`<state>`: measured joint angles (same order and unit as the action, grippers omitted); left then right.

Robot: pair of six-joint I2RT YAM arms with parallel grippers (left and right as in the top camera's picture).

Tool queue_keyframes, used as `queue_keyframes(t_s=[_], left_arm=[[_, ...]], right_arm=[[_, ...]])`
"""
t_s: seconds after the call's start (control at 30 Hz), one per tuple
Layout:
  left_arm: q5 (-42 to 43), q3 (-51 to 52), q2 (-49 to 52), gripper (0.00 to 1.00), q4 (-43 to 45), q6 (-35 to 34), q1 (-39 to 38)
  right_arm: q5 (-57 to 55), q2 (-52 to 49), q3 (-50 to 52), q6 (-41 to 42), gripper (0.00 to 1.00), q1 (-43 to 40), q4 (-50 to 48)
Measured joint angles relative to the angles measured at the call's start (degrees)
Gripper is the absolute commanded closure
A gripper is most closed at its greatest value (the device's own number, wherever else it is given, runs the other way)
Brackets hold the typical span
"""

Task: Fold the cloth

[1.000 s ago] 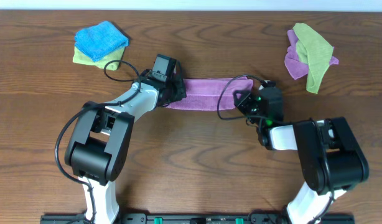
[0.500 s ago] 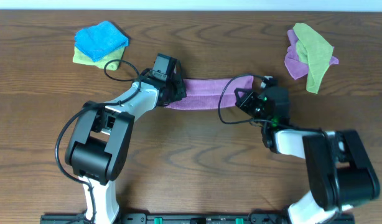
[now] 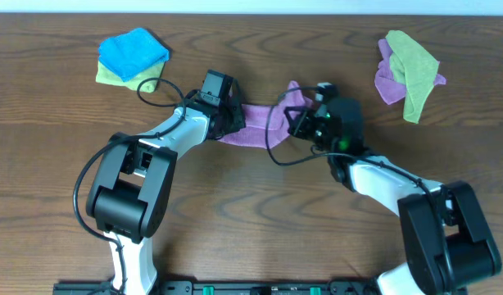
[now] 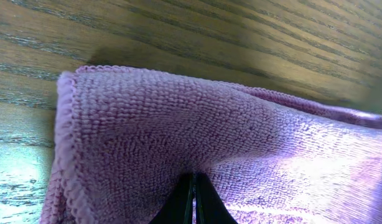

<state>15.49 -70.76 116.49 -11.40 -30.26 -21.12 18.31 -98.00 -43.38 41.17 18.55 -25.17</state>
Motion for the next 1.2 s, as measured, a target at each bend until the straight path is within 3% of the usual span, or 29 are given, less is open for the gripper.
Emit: queue_keyframes(t_s=[0.3, 0.93, 1.2], left_arm=[[0.0, -0.7, 0.2, 0.95, -0.7, 0.0, 0.1], [-0.3, -14.8, 1.1, 0.94, -12.9, 3.5, 5.0], [-4.4, -19.0, 1.1, 0.94, -18.4, 7.0, 7.9]], right_arm=[[0.2, -6.0, -9.9, -3.8, 0.99, 4.7, 3.4], [-1.2, -8.9, -11.5, -8.9, 0.99, 9.3, 6.1], [-1.5, -13.8, -15.6, -9.4, 0.99, 11.0, 7.2]])
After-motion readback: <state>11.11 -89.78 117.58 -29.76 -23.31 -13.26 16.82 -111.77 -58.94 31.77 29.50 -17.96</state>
